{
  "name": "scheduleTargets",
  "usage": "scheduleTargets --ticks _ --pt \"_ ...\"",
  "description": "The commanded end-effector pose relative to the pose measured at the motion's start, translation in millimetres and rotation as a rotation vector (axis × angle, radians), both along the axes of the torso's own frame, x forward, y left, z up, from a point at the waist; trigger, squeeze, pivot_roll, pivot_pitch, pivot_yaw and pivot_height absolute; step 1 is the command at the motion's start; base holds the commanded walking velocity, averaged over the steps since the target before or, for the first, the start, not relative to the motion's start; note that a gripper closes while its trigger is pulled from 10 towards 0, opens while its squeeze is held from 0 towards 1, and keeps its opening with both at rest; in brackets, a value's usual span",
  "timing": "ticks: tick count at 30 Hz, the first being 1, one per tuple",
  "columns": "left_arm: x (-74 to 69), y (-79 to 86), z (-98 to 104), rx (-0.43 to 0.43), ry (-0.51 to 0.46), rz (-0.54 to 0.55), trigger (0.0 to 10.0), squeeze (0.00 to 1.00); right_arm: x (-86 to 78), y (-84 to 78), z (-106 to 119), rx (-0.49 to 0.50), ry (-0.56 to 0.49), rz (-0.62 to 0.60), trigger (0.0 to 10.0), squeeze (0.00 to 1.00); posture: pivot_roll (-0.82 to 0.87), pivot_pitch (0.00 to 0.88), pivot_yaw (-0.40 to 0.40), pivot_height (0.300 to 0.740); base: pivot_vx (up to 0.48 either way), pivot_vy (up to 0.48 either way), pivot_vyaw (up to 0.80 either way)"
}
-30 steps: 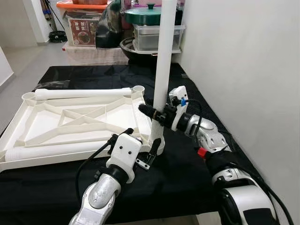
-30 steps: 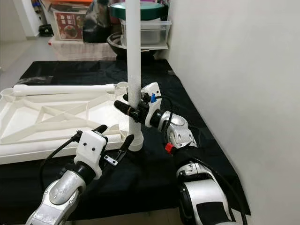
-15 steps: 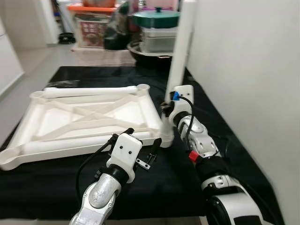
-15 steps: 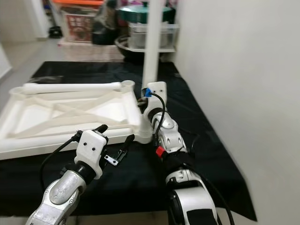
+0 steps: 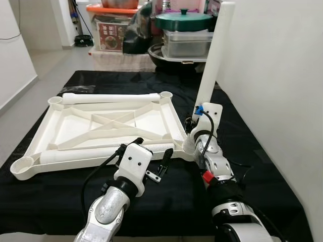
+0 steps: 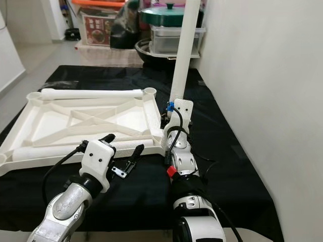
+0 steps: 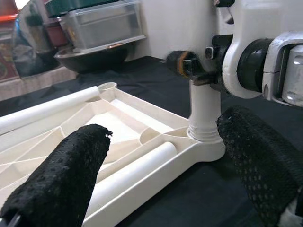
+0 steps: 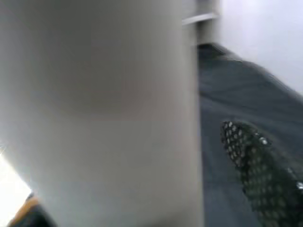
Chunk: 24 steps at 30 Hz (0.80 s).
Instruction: Building children table
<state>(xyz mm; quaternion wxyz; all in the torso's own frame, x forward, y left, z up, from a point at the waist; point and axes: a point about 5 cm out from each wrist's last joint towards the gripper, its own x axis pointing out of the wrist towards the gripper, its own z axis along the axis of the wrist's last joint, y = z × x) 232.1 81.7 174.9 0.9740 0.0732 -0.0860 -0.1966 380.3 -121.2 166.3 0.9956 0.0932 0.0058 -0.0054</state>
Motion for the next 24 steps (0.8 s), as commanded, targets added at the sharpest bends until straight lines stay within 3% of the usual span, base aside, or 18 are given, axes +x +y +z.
scheduleTargets --ticks 1,3,6,7,10,12,15,17,20,21,24 --pt "0.5 -0.9 -2.3 0.008 0.006 -0.006 10.0 0.00 3.9 1.9 10.4 0.052 -0.062 0.083 10.0 0.00 0.11 0.000 -0.050 0.740 0.000 0.000 0.00" --pt "0.5 -1.0 -2.2 0.005 0.007 -0.006 10.0 0.00 4.9 3.4 19.4 0.069 -0.129 0.308 10.0 0.00 0.11 0.000 -0.050 0.740 0.000 0.000 0.00" --pt "0.5 -1.0 -2.1 0.004 0.007 -0.006 10.0 0.00 3.1 4.1 21.1 0.075 -0.136 0.374 10.0 0.00 0.11 0.000 -0.050 0.740 0.000 0.000 0.00" --pt "0.4 -1.1 -2.3 0.004 0.008 -0.006 10.0 0.00 1.3 2.0 23.6 0.089 -0.148 0.487 10.0 0.00 0.12 0.000 -0.049 0.740 0.000 0.000 0.00" --pt "0.2 -1.2 -2.5 0.004 0.008 -0.007 10.0 0.00 -0.1 0.1 25.5 0.078 -0.148 0.584 10.0 0.00 0.12 0.000 -0.051 0.740 0.000 0.000 0.00" --pt "-0.2 -1.2 -2.6 0.004 0.010 -0.006 10.0 0.00 -5.4 -0.4 28.3 0.057 -0.128 0.822 10.0 0.00 0.12 0.000 -0.053 0.740 0.000 0.000 0.00" --pt "-0.4 -1.1 -2.6 0.004 0.010 -0.006 10.0 0.00 -7.8 0.6 28.3 0.053 -0.120 0.902 10.0 0.00 0.12 0.000 -0.053 0.740 0.000 0.000 0.00" --pt "-0.5 0.0 -2.4 0.004 0.011 -0.001 10.0 0.00 -18.0 8.0 28.4 0.048 -0.109 1.114 10.0 0.00 0.13 0.000 -0.056 0.740 0.000 0.000 0.00" --pt "-0.5 0.0 -2.4 0.004 0.011 -0.001 10.0 0.00 -18.0 8.0 28.4 0.048 -0.109 1.114 10.0 0.00 0.13 0.000 -0.056 0.740 0.000 0.000 0.00" --pt "-0.6 0.6 -2.3 0.006 0.010 0.001 10.0 0.00 -23.0 14.2 27.4 0.024 -0.109 1.214 10.0 0.00 0.13 0.000 -0.056 0.740 0.000 0.000 0.00" --pt "-0.6 1.1 -2.2 0.007 0.010 0.003 10.0 0.00 -23.5 21.2 26.9 0.005 -0.111 1.252 10.0 0.00 0.13 0.000 -0.059 0.740 0.000 0.000 0.00"
